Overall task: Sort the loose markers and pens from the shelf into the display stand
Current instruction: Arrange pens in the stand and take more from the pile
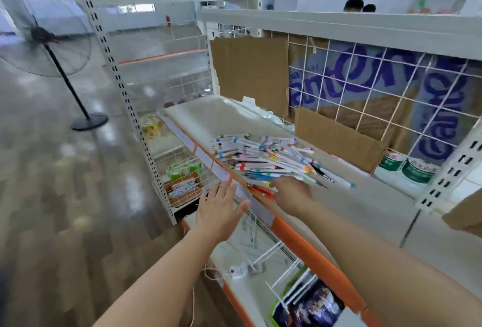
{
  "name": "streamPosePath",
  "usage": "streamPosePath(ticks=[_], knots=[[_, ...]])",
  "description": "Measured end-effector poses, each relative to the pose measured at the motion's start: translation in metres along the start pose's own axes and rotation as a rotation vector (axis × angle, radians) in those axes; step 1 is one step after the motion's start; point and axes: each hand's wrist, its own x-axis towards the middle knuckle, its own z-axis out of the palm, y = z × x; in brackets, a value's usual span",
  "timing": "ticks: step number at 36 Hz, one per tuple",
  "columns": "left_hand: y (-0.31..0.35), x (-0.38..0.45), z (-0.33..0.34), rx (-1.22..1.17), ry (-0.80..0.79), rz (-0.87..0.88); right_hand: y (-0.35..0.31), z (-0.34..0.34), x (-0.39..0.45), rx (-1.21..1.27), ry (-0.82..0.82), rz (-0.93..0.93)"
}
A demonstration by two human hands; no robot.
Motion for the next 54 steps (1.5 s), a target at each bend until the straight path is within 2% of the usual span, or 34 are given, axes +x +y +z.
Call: streamPosePath(ticks=[8,18,24,28,30,32,39,43,47,51,54], knots=[[-0.018,0.034,0.001,-0.031,-0.026,0.041,-0.017,0.008,0.03,0.008,-0.068,-0.014],[-0.029,0.067,-0.001,-0.137,0.06,0.124,-0.027,-0.002,0.037,-0.016,-0.177,0.097],[-0.014,0.076,-0.009,-0.088,0.185,0.219,-0.028,-0.004,0.031,-0.172,-0.084,0.041],[0.001,0.082,-0.01,-0.068,0.259,0.346,-0.024,-0.004,0.031,-0.164,0.043,-0.034],[0.009,0.085,-0.013,-0.037,0.259,0.388,-0.022,-0.006,0.03,-0.147,0.101,-0.071],[0.014,0.09,-0.013,0.009,0.231,0.409,-0.02,-0.012,0.025,-0.123,0.09,-0.057],[0.032,0.093,-0.016,0.057,0.202,0.544,0.001,-0.034,0.003,0.236,0.049,0.159],[0.045,0.09,-0.01,-0.063,0.203,0.529,0.015,-0.045,-0.019,0.748,0.066,0.301],[0.066,0.083,-0.007,-0.269,0.13,0.5,0.028,-0.046,-0.046,1.201,0.153,0.434],[0.095,0.074,-0.004,-0.377,0.062,0.569,0.033,-0.033,-0.07,1.302,0.325,0.521],[0.117,0.063,-0.004,-0.397,-0.002,0.641,0.037,-0.025,-0.088,1.178,0.508,0.59]])
